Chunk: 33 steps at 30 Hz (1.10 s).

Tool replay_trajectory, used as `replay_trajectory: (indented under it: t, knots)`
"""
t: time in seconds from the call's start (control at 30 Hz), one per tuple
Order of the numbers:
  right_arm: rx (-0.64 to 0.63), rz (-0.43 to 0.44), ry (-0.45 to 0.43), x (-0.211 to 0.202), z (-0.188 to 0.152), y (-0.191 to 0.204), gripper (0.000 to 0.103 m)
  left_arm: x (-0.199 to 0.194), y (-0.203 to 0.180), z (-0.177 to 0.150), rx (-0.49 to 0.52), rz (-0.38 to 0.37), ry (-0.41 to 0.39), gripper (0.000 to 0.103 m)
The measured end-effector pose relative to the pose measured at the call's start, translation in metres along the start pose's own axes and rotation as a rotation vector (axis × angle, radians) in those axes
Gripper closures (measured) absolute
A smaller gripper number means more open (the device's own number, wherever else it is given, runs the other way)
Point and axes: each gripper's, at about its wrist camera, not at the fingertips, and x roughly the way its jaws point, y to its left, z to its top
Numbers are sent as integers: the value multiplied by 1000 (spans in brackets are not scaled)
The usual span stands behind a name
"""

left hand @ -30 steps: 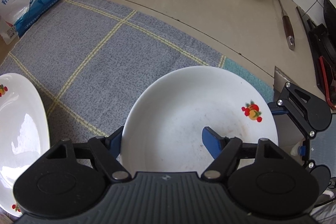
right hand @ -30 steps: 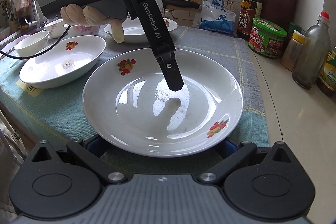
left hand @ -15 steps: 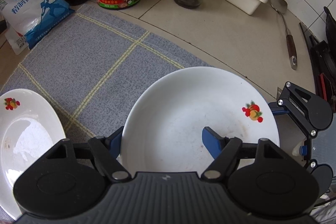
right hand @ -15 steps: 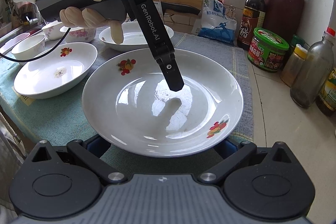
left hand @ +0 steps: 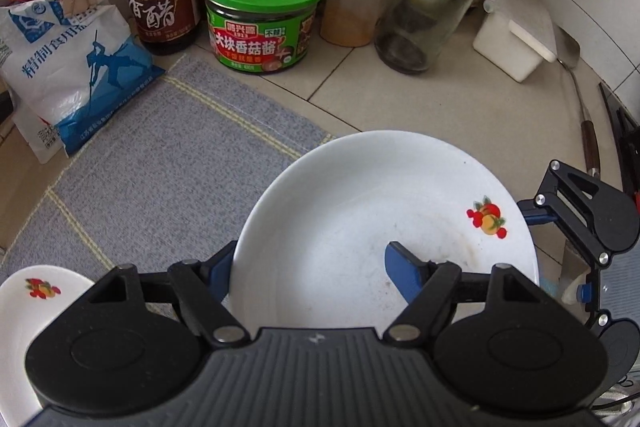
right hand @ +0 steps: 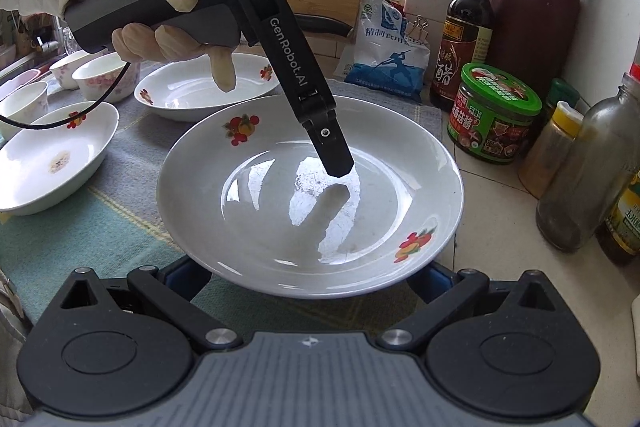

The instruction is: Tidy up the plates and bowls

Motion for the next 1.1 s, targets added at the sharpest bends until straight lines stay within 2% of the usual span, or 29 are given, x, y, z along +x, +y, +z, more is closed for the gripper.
replay_trajectory:
  t: [0.2,0.67,0.9,1.1]
  knots:
    - [5,9,-1,15,6,-16,0,13,9,16,-9,14,-5,27]
    - [19,-2,23,31,6,-29,0,35,15,23,-16,16,-19,27]
    - [39,-8,22,35,6,-29,0,34,13,23,-10,30,-28,27]
    - [56,-20,25,28,6,-25,0,20,7,16,6,71,-53,22]
